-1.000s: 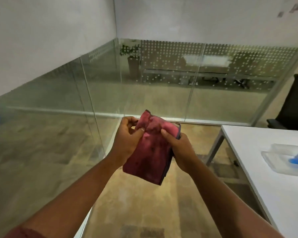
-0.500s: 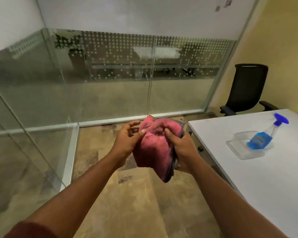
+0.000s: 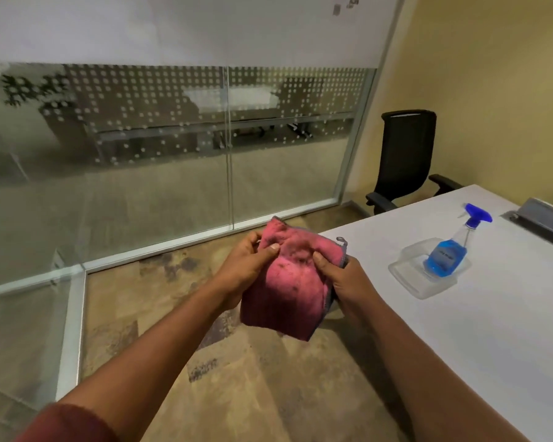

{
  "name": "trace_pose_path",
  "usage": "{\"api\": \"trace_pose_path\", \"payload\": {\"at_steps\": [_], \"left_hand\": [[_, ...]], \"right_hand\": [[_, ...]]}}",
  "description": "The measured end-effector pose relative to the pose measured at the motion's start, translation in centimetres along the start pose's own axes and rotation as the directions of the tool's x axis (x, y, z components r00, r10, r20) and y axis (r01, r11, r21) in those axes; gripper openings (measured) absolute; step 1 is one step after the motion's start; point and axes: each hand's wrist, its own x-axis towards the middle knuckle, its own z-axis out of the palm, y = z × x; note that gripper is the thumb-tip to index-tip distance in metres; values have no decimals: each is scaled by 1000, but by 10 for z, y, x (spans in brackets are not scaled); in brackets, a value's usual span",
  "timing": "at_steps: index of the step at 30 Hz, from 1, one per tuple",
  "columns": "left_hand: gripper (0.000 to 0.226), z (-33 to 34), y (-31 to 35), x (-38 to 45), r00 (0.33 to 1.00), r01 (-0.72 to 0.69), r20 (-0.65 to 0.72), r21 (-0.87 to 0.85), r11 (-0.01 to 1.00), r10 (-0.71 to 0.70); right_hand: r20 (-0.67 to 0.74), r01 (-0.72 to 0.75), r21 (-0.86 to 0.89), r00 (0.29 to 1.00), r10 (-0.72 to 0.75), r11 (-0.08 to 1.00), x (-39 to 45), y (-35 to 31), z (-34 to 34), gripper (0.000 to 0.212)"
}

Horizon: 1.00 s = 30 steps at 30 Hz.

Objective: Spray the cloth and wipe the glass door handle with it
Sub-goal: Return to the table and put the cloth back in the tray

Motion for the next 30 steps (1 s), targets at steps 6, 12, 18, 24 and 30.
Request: {"api": "trace_pose_path", "payload": {"at_steps": [6,12,18,24,30], "left_hand": [[19,43,8,73,999,15,46,-26,1000,-14],[15,100,24,152,989,36,144,-41,999,-30],[23,157,18,220,960,17,276,96,995,-43],[37,198,-1,290,958,29,279,149,988,-70],[36,217,-32,368,926,86,344,211,974,-156]], "right_hand": [[-5,-57,4,998,57,998,53,-3,-60,37],[141,-234,533,972,188,813,89,-7,-126,52],[89,-242,587,968,236,773,128,-3,-164,61],[-158,-106,507,964,213,855,164,-19,-202,38],[-382,-14,575,879,284,818,210,-11,-236,39]]}}
